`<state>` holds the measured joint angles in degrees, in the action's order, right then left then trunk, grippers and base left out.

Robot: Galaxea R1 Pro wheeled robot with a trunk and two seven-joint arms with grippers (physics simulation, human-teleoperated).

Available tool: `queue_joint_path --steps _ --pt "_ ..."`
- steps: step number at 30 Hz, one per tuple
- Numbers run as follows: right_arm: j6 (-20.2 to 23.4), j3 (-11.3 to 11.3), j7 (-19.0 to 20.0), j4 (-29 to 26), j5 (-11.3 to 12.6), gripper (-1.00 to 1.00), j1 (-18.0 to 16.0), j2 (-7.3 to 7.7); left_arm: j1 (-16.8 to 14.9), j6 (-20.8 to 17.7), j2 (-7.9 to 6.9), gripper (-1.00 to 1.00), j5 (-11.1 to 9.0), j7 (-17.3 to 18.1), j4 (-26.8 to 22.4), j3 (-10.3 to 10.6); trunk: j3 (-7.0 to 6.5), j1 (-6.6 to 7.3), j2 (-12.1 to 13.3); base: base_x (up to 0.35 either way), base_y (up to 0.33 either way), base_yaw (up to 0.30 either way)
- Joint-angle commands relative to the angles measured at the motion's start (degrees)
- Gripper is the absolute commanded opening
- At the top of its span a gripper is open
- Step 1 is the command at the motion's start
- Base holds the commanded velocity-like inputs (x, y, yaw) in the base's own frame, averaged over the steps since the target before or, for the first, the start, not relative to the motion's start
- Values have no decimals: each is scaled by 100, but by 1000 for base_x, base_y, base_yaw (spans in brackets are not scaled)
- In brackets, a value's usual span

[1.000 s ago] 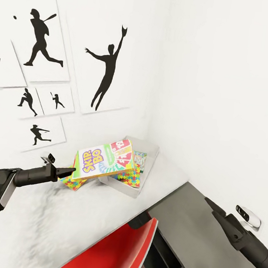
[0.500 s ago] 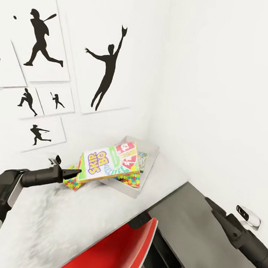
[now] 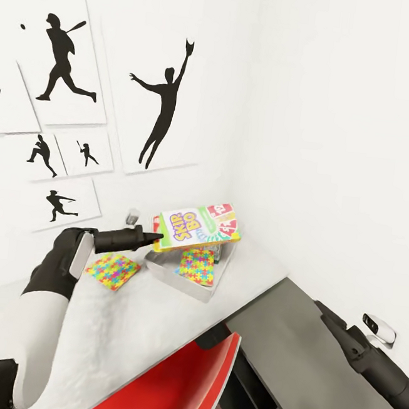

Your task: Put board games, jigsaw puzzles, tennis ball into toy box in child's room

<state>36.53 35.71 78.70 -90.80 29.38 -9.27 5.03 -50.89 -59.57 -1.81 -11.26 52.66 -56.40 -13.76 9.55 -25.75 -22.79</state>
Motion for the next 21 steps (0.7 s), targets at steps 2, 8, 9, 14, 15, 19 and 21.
queue_joint_path --steps 2,8,9,14,15,19,21 --pt "56 7 2 0 15 100 -7 8 -50 -22 170 -100 -24 -244 3 -11 12 -3 -12 0 0 0" --pt "56 13 -9 1 15 100 -9 20 -134 57 797 -100 -127 -1935 6 -140 12 -3 -12 0 0 0" --pt "56 16 -7 1 15 100 -9 22 -149 61 888 -100 -245 -2257 6 -210 12 -3 -12 0 0 0" --pt "56 27 0 1 26 100 -7 27 -180 146 1078 -100 -1012 -3539 6 -335 12 -3 -12 0 0 0" --pt "56 32 5 1 29 100 -6 29 -181 230 1112 -100 -1192 -3830 6 -345 12 -3 -12 0 0 0" --pt "56 46 12 1 32 100 -5 33 -184 662 1181 -100 -1983 -4864 6 -360 12 -3 -12 0 0 0" --pt "56 48 11 1 33 100 -5 33 -184 825 1181 -100 -2358 -5289 7 -359 12 -3 -12 0 0 0"
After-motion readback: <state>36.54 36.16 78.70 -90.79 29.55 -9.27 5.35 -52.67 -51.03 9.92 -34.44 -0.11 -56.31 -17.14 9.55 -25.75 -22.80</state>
